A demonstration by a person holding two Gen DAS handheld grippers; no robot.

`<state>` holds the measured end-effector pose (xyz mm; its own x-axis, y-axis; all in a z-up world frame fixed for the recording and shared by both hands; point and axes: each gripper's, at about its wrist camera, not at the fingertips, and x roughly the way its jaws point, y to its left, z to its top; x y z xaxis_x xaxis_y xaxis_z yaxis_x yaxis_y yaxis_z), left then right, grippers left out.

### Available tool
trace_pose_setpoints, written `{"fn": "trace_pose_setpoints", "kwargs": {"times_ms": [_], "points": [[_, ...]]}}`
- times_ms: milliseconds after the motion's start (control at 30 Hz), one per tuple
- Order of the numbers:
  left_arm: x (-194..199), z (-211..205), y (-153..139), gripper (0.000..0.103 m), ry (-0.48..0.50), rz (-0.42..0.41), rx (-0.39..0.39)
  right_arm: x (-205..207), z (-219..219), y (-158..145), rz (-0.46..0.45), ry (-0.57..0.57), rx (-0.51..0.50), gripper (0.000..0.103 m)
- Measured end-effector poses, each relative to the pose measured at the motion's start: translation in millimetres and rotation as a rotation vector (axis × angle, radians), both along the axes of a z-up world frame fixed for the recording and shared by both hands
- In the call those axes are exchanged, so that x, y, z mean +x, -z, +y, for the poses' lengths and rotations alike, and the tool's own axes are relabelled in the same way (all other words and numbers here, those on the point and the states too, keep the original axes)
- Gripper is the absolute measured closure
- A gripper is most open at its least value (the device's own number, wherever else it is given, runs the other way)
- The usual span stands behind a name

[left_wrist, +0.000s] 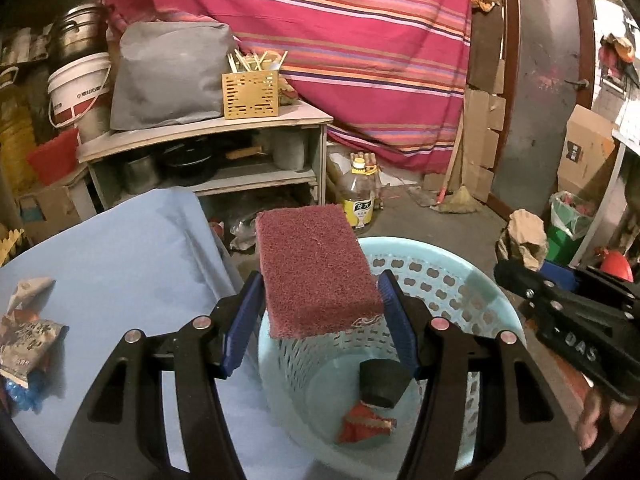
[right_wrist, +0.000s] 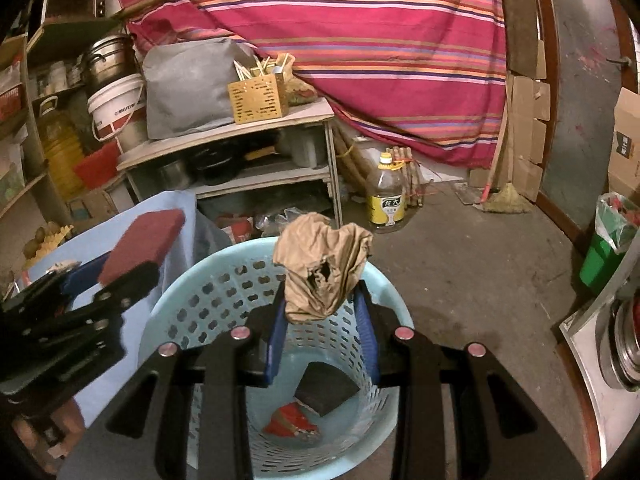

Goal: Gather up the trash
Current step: 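Carry both items over the basket and open both tools to drop them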

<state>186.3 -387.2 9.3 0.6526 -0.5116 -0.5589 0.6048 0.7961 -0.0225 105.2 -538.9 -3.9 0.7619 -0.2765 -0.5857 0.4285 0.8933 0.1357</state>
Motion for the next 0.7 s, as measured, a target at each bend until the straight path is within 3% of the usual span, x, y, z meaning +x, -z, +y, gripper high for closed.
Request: {"fn": "trace_pose_setpoints", "kwargs": {"times_ms": [167, 267, 533, 567, 633, 700], "points": [[4, -6, 2, 0.042, -0.018, -0.019, 0.019, 4, 0, 2, 0.008, -0.002, 0.0, 0.071], [5, 1, -5, 0.017, -0.045, -0.046, 0.009, 7, 2, 3, 0.015, -0.004, 0.001, 0.071], [2, 20, -22, 0.01, -0.102, -0.126, 0.026, 18, 12, 3, 0.017, -0.017, -0.005, 0.067], [3, 23, -23, 0.009, -0.108, -0.126, 0.024, 20, 13, 3, 0.019, -0.016, -0.01, 0.063], [5, 30, -24, 0.009, -0.12, -0.123, 0.02, 21, 17, 3, 0.015, -0.008, -0.033, 0.033], [6, 34, -25, 0.009, -0.13, -0.12, 0.017, 21, 22, 1, 0.017, 0.006, -0.064, 0.03]]}}
